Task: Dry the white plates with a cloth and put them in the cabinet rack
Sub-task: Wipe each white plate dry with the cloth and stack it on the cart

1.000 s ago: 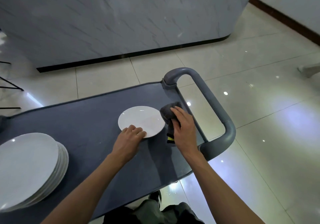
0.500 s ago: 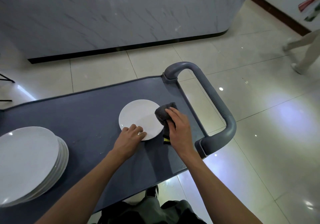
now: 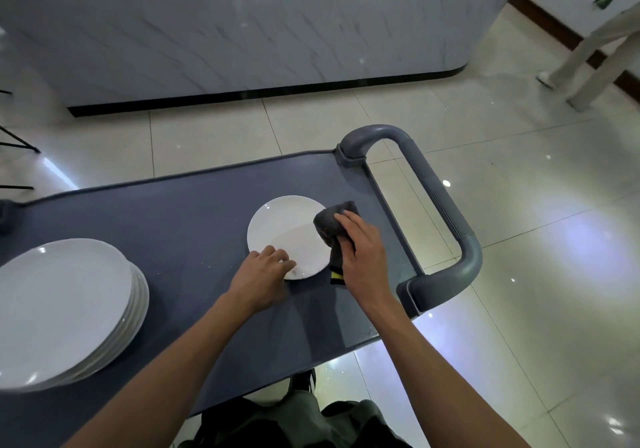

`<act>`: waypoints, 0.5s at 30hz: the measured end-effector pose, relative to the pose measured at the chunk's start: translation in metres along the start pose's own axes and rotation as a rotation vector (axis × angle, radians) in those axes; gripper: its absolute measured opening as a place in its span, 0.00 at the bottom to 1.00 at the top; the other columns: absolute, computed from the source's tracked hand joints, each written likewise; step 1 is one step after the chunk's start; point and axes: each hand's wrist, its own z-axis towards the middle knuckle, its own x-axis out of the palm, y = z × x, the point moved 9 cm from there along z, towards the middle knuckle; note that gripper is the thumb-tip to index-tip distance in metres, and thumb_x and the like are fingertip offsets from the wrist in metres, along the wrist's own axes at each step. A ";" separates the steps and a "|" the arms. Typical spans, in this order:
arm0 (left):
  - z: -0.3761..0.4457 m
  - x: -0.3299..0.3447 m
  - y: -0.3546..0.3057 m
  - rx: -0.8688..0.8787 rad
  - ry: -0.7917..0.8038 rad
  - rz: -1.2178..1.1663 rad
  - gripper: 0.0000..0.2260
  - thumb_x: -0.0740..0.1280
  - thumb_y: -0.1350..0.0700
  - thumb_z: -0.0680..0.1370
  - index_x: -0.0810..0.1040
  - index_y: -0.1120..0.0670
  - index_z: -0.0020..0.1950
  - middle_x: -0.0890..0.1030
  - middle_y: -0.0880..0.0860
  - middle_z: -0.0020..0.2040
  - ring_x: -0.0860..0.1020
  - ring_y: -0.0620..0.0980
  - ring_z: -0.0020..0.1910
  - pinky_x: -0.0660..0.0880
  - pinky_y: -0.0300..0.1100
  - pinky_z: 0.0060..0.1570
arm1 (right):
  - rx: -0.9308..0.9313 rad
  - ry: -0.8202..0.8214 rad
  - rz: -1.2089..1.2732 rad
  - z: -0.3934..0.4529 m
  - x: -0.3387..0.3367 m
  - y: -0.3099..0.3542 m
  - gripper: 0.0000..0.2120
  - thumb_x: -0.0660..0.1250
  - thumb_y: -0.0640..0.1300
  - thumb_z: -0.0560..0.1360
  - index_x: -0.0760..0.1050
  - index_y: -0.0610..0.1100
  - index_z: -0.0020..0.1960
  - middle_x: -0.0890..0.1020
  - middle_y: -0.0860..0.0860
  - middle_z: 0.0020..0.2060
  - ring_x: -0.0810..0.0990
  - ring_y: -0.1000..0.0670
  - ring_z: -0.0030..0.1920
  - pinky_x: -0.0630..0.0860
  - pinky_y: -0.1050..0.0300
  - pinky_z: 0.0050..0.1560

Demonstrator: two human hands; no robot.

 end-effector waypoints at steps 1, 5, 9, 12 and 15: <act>-0.003 -0.004 0.004 -0.019 -0.021 -0.019 0.22 0.63 0.54 0.76 0.75 0.48 0.71 0.76 0.48 0.67 0.72 0.53 0.64 0.71 0.46 0.55 | -0.010 0.004 0.004 0.001 0.002 0.005 0.18 0.63 0.36 0.81 0.74 0.46 0.70 0.76 0.49 0.68 0.73 0.47 0.65 0.70 0.55 0.68; -0.024 -0.033 0.024 -0.112 -0.158 -0.138 0.19 0.65 0.55 0.78 0.77 0.50 0.69 0.78 0.49 0.65 0.74 0.53 0.63 0.72 0.47 0.57 | -0.070 0.015 0.032 0.006 0.012 0.032 0.18 0.62 0.35 0.81 0.74 0.45 0.70 0.76 0.48 0.68 0.73 0.47 0.65 0.70 0.54 0.69; -0.061 -0.073 0.057 -0.253 -0.343 -0.277 0.16 0.67 0.60 0.76 0.82 0.52 0.63 0.82 0.52 0.59 0.77 0.57 0.58 0.75 0.49 0.53 | -0.118 0.019 0.063 0.010 0.031 0.072 0.18 0.63 0.32 0.79 0.77 0.42 0.66 0.78 0.46 0.65 0.75 0.43 0.65 0.69 0.52 0.70; -0.096 -0.096 0.085 -0.324 -0.450 -0.295 0.15 0.69 0.62 0.75 0.84 0.54 0.61 0.83 0.53 0.55 0.79 0.57 0.55 0.77 0.49 0.51 | -0.164 0.064 0.082 0.010 0.052 0.107 0.18 0.64 0.31 0.78 0.78 0.41 0.66 0.79 0.46 0.65 0.74 0.43 0.65 0.59 0.69 0.70; -0.135 -0.109 0.118 -0.418 -0.516 -0.302 0.14 0.69 0.59 0.77 0.82 0.52 0.63 0.82 0.52 0.58 0.78 0.54 0.58 0.76 0.47 0.54 | -0.233 0.114 0.112 0.007 0.075 0.145 0.18 0.65 0.32 0.78 0.78 0.41 0.66 0.79 0.46 0.65 0.74 0.44 0.65 0.60 0.68 0.68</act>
